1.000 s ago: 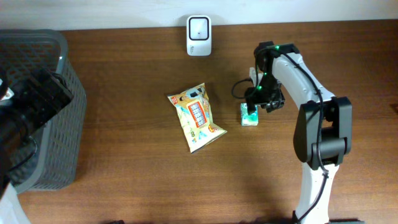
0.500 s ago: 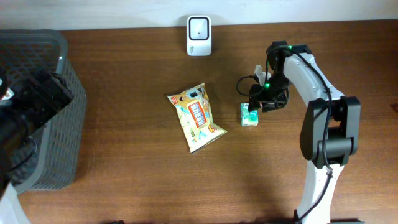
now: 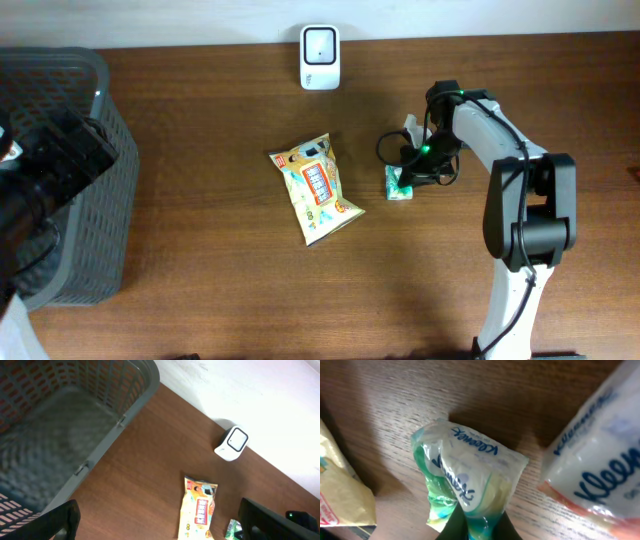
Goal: Scan the item barcode
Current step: 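Reach the right gripper to the green Kleenex pack and grasp it, then hold the green Kleenex pack up to the white scanner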
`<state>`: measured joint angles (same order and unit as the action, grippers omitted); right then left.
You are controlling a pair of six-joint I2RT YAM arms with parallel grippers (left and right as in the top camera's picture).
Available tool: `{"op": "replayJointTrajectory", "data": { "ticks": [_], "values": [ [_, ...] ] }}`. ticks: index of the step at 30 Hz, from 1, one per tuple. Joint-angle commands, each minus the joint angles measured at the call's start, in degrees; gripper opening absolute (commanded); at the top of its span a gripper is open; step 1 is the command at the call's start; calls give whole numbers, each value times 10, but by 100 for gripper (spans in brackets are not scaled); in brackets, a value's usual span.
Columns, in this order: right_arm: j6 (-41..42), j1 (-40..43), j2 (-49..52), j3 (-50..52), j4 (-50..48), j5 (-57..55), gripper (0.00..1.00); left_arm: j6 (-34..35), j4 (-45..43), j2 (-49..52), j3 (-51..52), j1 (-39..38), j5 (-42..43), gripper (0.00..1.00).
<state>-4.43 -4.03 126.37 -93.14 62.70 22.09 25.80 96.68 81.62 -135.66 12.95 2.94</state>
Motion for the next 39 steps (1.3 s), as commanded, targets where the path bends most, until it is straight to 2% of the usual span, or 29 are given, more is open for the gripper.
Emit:
{"op": "replayJointTrajectory", "data": {
  "ticks": [1, 10, 13, 20, 23, 27, 31, 34, 37, 39],
  "values": [
    [2, -1, 7, -1, -5, 34, 4, 5, 0, -3, -3, 2, -2, 99],
    [2, -1, 7, -167, 20, 56, 4, 5, 0, -3, -3, 2, -2, 99],
    [5, -11, 7, -217, -38, 26, 4, 4, 0, -3, -3, 2, -2, 99],
    [22, -85, 7, -225, -272, -227, 4, 5, 0, -3, -3, 2, -2, 99],
    [-61, -127, 10, -225, -390, -319, 4, 5, 0, -3, -3, 2, -2, 99],
    [-223, -163, 32, -225, -518, -352, 4, 5, 0, -3, -3, 2, -2, 99],
    [-298, -175, 74, -225, -629, -369, 4, 5, 0, -3, -3, 2, -2, 99],
    [-360, -178, 110, -225, -688, -369, 4, 5, 0, -3, -3, 2, -2, 99],
    [-424, -178, 137, -225, -701, -367, 4, 5, 0, -3, -3, 2, -2, 99],
    [-432, -179, 143, -225, -700, -367, 4, 5, 0, -3, -3, 2, -2, 99]
  ]
}}
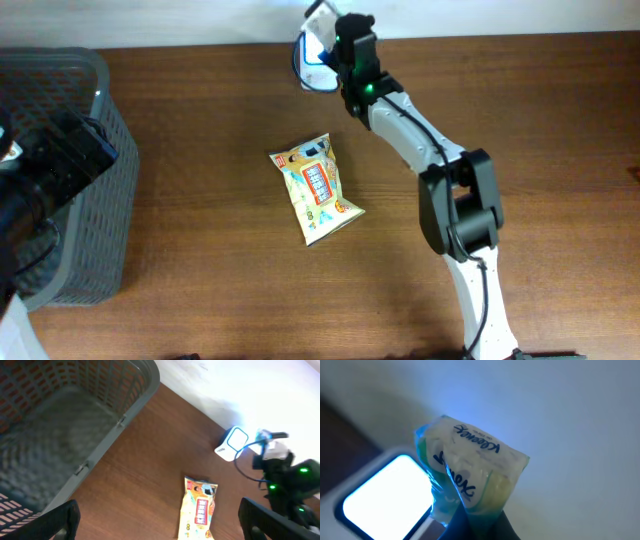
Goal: Scan the item barcode
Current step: 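Hold the green Kleenex pack up to the white scanner, then carry the green pack to the right table edge and release it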
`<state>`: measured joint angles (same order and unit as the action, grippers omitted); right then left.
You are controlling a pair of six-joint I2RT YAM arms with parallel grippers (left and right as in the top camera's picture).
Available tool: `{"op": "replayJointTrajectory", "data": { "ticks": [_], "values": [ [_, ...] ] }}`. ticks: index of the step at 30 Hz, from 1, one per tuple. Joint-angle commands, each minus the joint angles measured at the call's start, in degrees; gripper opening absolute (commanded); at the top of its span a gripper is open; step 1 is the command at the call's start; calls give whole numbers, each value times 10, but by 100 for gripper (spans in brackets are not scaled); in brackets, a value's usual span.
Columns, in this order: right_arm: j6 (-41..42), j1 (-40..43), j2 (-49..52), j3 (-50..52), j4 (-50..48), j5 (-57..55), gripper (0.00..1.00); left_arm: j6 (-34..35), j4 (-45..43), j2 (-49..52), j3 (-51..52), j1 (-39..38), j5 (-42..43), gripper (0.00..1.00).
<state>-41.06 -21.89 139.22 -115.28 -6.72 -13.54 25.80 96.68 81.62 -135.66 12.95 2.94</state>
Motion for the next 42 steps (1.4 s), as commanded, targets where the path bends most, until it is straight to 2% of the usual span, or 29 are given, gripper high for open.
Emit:
{"op": "replayJointTrajectory", "data": {
  "ticks": [1, 6, 8, 16, 20, 24, 30, 36, 42],
  "values": [
    [-65, -2, 14, -3, -6, -11, 4, 5, 0, -3, -3, 2, -2, 99],
    [-61, -14, 14, -3, 9, 0, 4, 5, 0, -3, -3, 2, -2, 99],
    [-31, -19, 14, -3, 9, -1, 4, 5, 0, -3, -3, 2, -2, 99],
    [242, 5, -20, -20, -9, -143, 4, 5, 0, -3, -3, 2, -2, 99],
    [386, 59, -82, -20, 78, -140, 4, 5, 0, -3, -3, 2, -2, 99],
    [532, 153, -134, -20, 231, -80, 4, 5, 0, -3, -3, 2, -2, 99],
    [678, 303, -139, -20, 424, -13, 4, 5, 0, -3, -3, 2, -2, 99],
    [685, 450, -106, -6, 523, -2, 4, 5, 0, -3, -3, 2, -2, 99],
    [685, 539, -86, 28, 514, -2, 4, 5, 0, -3, -3, 2, -2, 99]
  ]
}}
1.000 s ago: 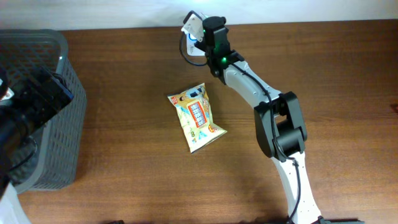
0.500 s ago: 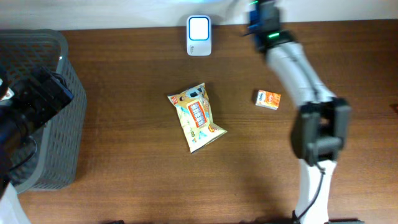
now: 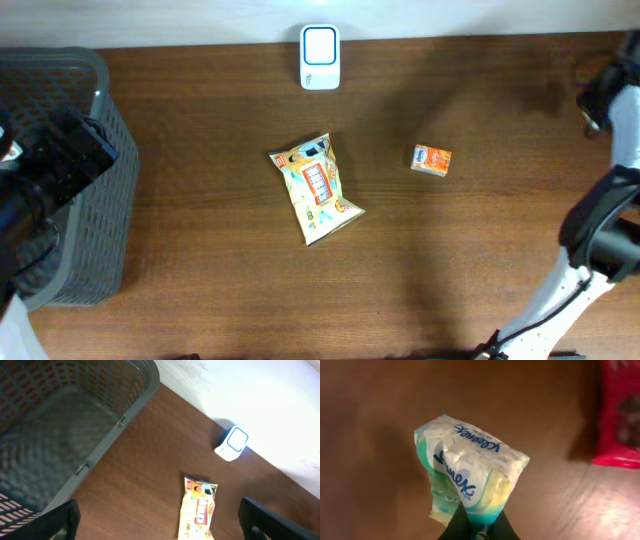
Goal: Scan the item barcode
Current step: 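Carry the green pack to the right table edge and release it, then reach the right gripper to the orange tissue pack and grasp it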
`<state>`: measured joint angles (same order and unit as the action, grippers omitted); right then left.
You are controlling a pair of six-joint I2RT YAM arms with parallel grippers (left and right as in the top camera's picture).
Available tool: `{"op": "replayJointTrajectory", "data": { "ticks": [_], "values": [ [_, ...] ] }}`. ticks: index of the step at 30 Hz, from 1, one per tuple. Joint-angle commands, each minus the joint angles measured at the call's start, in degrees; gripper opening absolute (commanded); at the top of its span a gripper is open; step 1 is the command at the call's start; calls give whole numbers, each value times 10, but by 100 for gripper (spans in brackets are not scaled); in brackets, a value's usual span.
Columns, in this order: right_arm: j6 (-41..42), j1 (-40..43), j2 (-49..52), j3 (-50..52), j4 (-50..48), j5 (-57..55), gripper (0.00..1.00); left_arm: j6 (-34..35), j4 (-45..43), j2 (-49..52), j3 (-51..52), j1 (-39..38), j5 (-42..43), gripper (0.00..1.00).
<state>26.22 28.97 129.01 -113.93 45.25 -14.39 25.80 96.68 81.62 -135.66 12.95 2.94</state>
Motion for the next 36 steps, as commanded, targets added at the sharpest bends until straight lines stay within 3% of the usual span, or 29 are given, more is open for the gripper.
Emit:
{"op": "replayJointTrajectory", "data": {
  "ticks": [1, 3, 9, 10, 12, 13, 14, 20, 26, 28, 32, 36],
  "values": [
    [11, 43, 22, 17, -12, 7, 4, 5, 0, -3, -3, 2, -2, 99],
    [2, 63, 28, 23, -32, 7, 4, 5, 0, -3, -3, 2, -2, 99],
    [-7, 96, 28, 29, -56, -19, 20, 5, 0, -3, -3, 2, -2, 99],
    [-7, 101, 28, 28, -56, -18, 33, 5, 0, -3, -3, 2, -2, 99],
    [-16, 109, 27, 23, -55, 4, 76, 5, 0, -3, -3, 2, -2, 99],
    [-45, 109, 25, 17, -52, 29, 88, 5, 0, -3, -3, 2, -2, 99],
    [-65, 108, 21, 10, -46, 49, 93, 5, 0, -3, -3, 2, -2, 99],
    [-69, 83, -53, -23, 12, 71, 96, 5, 0, -3, -3, 2, -2, 99],
    [-69, 33, -143, -24, 153, 415, 99, 5, 0, -3, -3, 2, -2, 99],
    [-69, 3, -144, -24, 218, 469, 99, 5, 0, -3, -3, 2, -2, 99],
    [-57, -76, -142, 9, 300, 455, 99, 5, 0, -3, -3, 2, -2, 99],
    [44, -150, -142, 79, 301, 395, 99, 5, 0, -3, -3, 2, -2, 99]
  ]
}}
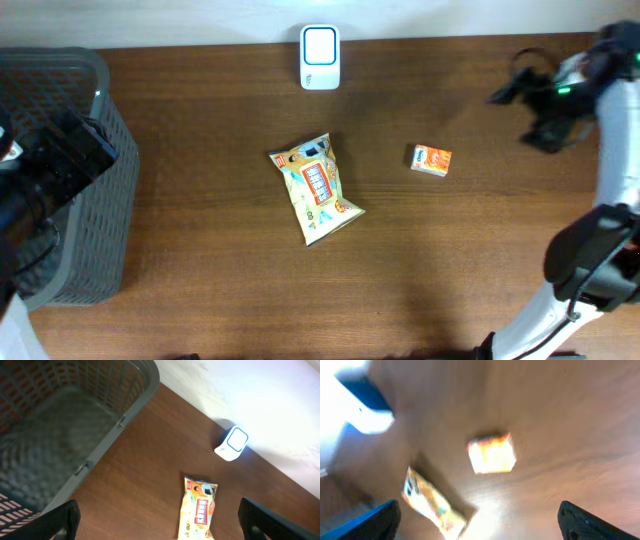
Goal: Scan the item barcode
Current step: 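Reach the right gripper to the orange tissue pack and grasp it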
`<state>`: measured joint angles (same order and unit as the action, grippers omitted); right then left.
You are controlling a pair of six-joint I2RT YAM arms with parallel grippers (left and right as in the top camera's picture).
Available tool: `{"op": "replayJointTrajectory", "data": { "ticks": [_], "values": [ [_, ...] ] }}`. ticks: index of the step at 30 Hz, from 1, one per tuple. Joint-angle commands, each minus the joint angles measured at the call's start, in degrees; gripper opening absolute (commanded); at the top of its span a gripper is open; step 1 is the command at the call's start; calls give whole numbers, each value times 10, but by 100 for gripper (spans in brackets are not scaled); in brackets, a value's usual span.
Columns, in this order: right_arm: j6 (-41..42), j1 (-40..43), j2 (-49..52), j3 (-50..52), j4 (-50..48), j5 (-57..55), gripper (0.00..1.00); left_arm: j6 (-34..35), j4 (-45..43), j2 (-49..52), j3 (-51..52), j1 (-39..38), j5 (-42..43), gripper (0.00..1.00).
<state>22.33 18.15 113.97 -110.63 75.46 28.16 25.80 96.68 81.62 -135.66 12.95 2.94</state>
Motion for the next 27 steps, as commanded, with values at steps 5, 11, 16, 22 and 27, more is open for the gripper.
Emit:
{"op": "replayJointTrajectory", "data": {
  "ticks": [5, 11, 16, 22, 27],
  "values": [
    [252, -94, 9, 165, -86, -70, 99, 5, 0, -3, -3, 2, -2, 99],
    [374, -99, 9, 283, -206, -70, 89, 5, 0, -3, -3, 2, -2, 99],
    [384, -107, 9, 344, -290, -62, 51, 5, 0, -3, -3, 2, -2, 99],
    [398, -130, 9, 352, -343, -64, 51, 5, 0, -3, -3, 2, -2, 99],
    [397, -144, 9, 352, -404, -81, 52, 5, 0, -3, -3, 2, -2, 99]
  ]
}}
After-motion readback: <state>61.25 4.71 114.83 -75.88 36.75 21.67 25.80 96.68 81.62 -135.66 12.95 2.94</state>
